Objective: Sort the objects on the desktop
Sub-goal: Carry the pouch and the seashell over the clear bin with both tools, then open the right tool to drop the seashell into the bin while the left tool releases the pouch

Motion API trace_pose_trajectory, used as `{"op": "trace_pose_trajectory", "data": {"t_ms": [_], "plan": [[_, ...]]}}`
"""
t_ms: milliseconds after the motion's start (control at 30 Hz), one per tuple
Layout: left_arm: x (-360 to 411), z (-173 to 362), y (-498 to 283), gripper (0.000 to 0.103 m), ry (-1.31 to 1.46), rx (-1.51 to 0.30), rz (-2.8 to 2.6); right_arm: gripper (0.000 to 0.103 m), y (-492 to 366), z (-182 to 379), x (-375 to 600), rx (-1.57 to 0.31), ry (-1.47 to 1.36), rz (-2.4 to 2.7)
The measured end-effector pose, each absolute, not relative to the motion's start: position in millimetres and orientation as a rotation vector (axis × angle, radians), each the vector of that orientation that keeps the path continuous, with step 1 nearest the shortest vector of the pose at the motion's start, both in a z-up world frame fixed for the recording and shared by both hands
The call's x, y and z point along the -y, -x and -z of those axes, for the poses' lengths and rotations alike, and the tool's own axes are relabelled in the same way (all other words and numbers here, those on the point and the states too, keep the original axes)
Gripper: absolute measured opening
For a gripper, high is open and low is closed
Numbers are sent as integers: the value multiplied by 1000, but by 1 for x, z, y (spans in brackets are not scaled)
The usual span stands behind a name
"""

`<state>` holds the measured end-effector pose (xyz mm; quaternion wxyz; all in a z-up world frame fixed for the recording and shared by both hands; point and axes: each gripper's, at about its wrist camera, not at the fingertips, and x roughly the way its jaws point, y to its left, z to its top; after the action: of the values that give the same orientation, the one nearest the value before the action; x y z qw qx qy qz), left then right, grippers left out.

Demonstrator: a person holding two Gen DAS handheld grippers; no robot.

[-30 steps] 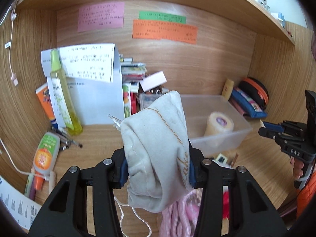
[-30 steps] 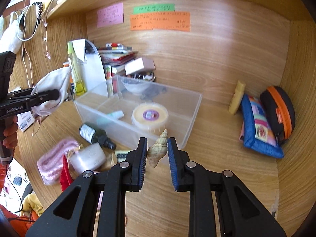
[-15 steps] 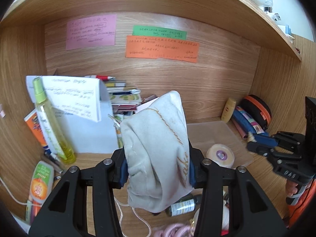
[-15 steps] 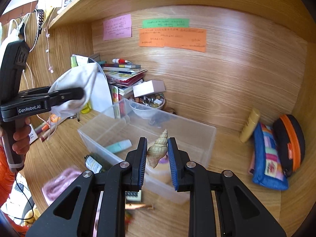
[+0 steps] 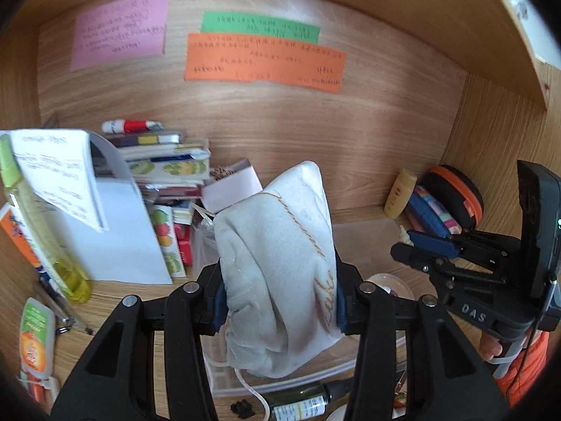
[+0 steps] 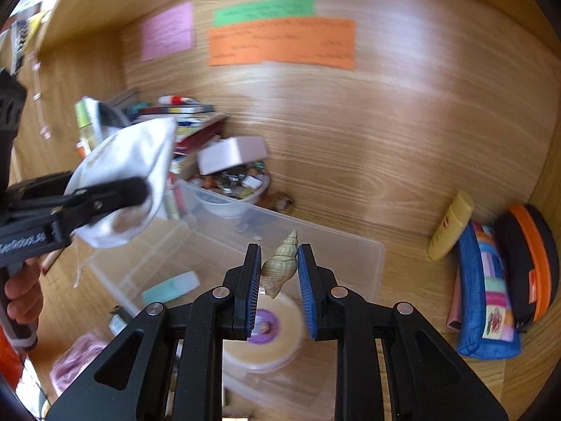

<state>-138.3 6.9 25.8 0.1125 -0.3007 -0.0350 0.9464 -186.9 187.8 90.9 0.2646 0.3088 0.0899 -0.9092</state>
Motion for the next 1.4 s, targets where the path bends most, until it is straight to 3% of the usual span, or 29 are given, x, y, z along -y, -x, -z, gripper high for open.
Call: {"op": "trace_pose_trajectory", "data": {"t_ms": [567,1233,1400], "plan": [[-32,36,165,46,1103,-39,-2723,19,211,-62,-207,-256,-921,2541],[-45,45,161,51,1094,-163,-2752,19,208,-49,-192,-340,-921,2547],[-45,43,159,56,1099,-140,-2724,25,210,-49,-194,-327,-926,2556]]}}
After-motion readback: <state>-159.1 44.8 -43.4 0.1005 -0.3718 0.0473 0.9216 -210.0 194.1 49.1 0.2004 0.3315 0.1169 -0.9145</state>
